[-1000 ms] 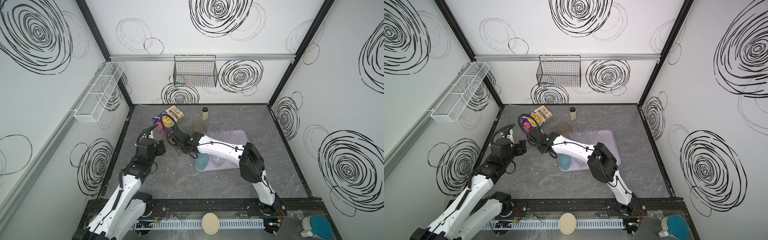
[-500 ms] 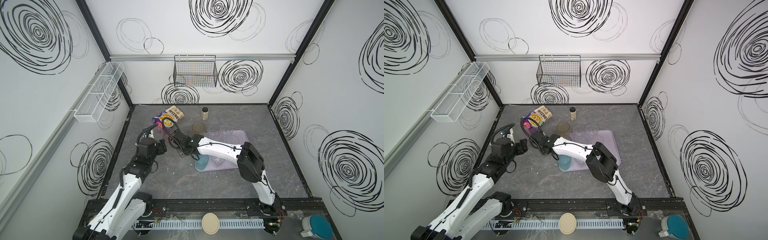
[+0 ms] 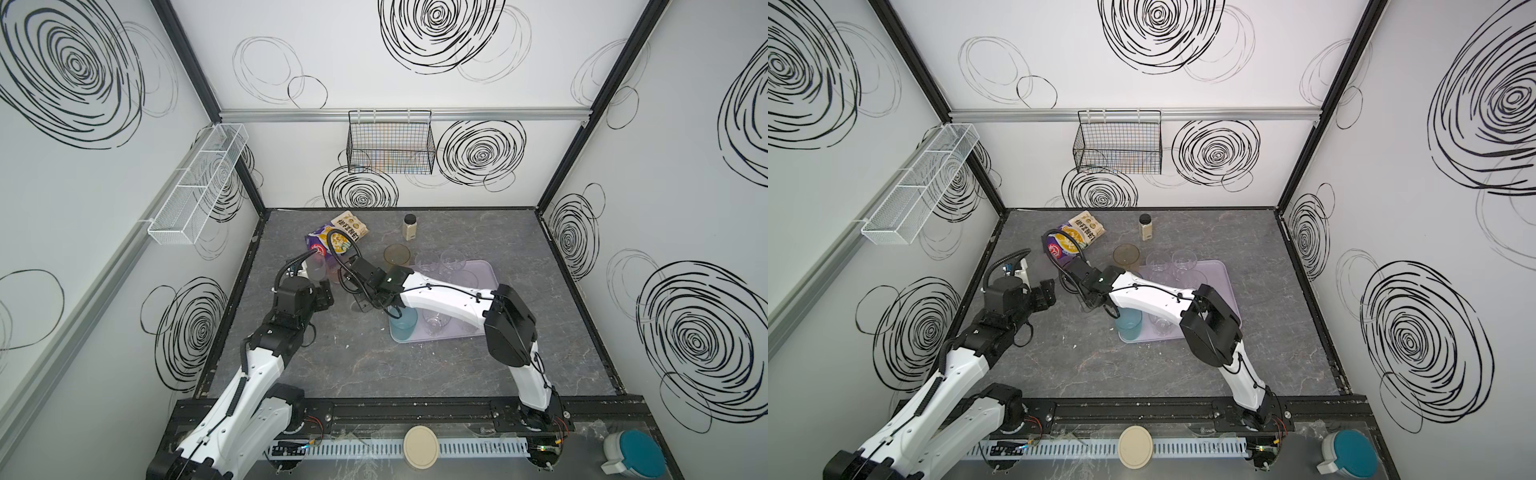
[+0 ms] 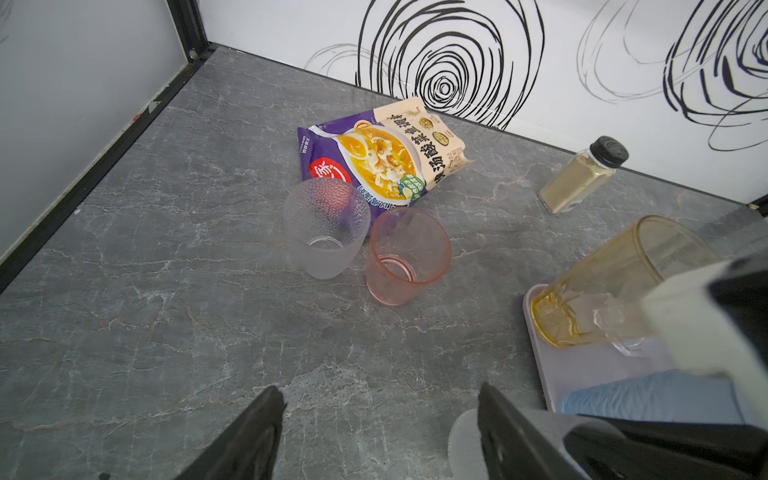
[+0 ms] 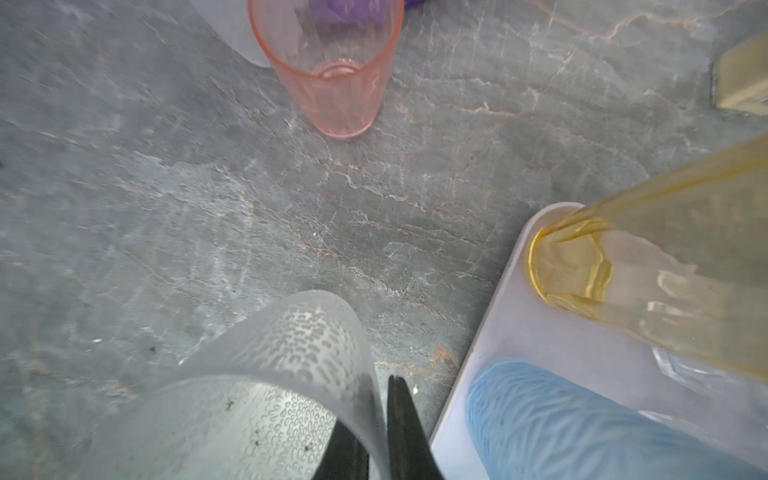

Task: Place the glasses into the tray
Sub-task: 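Carry the frosted glass with the right gripper to the tray's far corner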

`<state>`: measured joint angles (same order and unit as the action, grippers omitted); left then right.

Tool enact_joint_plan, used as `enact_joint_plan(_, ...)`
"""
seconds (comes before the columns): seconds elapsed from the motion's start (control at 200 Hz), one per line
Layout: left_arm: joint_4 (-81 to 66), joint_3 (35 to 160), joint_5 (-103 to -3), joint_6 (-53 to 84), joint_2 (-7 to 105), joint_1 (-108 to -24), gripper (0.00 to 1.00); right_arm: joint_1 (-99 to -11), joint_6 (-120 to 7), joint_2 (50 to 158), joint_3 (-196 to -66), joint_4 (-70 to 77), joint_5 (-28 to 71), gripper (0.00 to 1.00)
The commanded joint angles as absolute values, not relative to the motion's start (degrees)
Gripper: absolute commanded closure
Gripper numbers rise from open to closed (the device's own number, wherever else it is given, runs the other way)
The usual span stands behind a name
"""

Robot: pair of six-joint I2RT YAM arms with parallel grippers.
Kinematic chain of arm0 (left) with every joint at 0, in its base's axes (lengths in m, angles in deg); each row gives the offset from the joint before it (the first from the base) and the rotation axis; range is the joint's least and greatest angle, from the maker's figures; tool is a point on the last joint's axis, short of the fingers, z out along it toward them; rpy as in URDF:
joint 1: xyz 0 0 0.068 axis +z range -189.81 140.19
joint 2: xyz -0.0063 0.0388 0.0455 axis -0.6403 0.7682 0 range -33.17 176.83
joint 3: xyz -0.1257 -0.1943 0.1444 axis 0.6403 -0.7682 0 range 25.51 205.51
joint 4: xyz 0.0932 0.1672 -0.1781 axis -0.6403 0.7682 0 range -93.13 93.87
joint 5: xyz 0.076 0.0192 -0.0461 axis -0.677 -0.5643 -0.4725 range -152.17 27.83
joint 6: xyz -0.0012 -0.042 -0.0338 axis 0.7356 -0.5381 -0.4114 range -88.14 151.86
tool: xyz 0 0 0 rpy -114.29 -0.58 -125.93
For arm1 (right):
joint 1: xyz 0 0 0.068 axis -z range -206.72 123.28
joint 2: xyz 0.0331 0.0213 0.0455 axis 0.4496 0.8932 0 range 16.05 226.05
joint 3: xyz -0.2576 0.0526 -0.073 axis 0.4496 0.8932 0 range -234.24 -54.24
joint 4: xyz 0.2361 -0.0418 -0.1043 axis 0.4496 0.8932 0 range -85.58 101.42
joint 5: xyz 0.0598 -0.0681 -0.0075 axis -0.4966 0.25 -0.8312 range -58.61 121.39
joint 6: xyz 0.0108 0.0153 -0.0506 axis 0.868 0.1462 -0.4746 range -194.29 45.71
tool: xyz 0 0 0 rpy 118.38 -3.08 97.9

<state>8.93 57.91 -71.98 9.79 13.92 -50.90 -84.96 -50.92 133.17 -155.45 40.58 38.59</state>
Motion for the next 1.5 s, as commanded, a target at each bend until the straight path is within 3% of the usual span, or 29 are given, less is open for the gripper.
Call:
enact_joint_plan(0.0, 10.25, 63.47, -71.68, 10.74, 12.18, -50.58, 0.23, -82.55, -49.44, 124.42, -158.05, 40.67, 35.47, 0.98)
enact_joint_plan(0.29, 11.04, 68.63, -75.70, 15.10, 13.61, -53.14, 0.24, -71.22, -51.08, 106.18, -148.18, 30.63, 31.91, 0.98)
enact_joint_plan(0.59, 1.38, 67.90, -82.69, 15.66, 19.66, -68.63, 0.23, -43.54, -52.99, 92.17, -133.19, 32.18, 33.63, 1.00)
enact_joint_plan(0.81, -3.48, 64.64, -78.04, 13.04, 23.85, -69.44, 0.21, -26.90, -51.01, 90.26, -120.16, 28.58, 31.61, 1.00)
enact_joint_plan(1.051, -4.61, 62.44, -74.52, 11.50, 23.85, -66.38, 0.21, -25.05, -49.10, 99.32, -118.46, 26.28, 28.55, 1.00)
enact_joint_plan(1.326, -5.47, 61.38, -74.49, 10.19, 22.50, -65.00, 0.21, -26.16, -50.08, 110.78, -126.22, 33.57, 28.54, 0.99)
enact_joint_plan(1.496, -5.73, 61.03, -73.51, 9.30, 22.73, -64.72, 0.21, -29.89, -50.20, 115.24, -127.61, 32.98, 32.40, 0.97)
